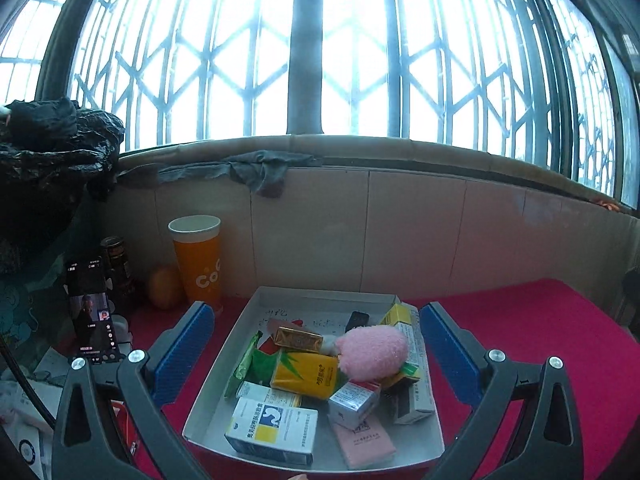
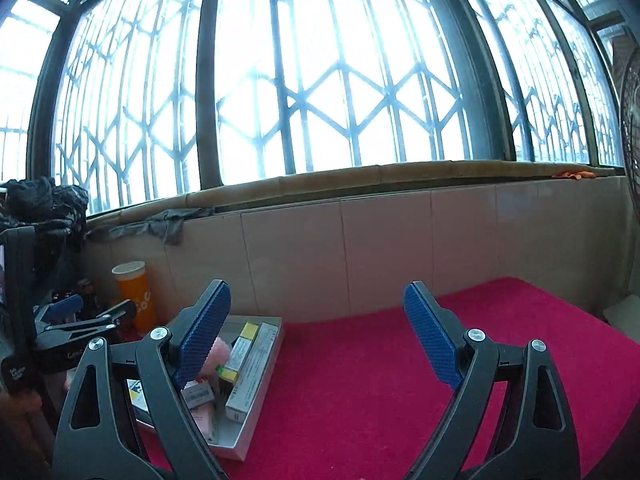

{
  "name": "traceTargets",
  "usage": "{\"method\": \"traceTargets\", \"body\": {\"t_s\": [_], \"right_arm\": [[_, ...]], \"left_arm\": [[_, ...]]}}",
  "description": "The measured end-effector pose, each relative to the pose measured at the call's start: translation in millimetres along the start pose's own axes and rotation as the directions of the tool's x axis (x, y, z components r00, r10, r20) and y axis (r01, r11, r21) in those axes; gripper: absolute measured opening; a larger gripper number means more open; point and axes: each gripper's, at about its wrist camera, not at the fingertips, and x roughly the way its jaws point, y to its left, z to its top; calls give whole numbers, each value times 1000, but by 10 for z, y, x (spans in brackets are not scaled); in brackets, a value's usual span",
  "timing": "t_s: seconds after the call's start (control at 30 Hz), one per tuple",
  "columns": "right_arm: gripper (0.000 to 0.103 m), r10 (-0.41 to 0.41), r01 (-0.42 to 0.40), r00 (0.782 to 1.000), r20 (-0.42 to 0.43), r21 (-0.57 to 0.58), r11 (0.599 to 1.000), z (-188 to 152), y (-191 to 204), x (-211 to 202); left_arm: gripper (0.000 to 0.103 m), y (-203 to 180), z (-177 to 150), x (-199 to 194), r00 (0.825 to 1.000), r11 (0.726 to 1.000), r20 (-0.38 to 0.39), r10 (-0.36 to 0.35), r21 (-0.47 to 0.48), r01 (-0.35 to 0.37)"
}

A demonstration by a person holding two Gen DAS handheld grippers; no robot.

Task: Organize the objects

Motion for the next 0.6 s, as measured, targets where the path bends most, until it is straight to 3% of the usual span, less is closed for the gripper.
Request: {"method": "traceTargets", "body": {"t_s": [0.1,0.13,0.3,0.4,0.53,0.6], "right_arm": [[89,6,-8,991,-136,-14,1000,-94,28,77],[89,3,-5,990,-140,-11,1000,-145,21,43],[89,-19,22,997,-72,39,999,-154,-100,-296],[89,-46,48,998,-37,54,997,-89,-192,-500],[89,-42,44,999,-19,59,997,-64,-209,-708],[89,-41,41,999,-12,42,998,-89,-196,-766]], "left_arm": [[103,-60,-78,-228,999,1000,14,-30,0,30],[103,-89,-105,-288,1000,1000,9,-28,12,28],[103,-130,-223,-450,998,998,-25,55,44,-54],[103,-180,-261,-579,994,991,1,111,72,-111],[103,-314,-238,-815,991,988,56,119,98,-124],[103,-349,-216,-869,996,992,45,78,97,-82]]}}
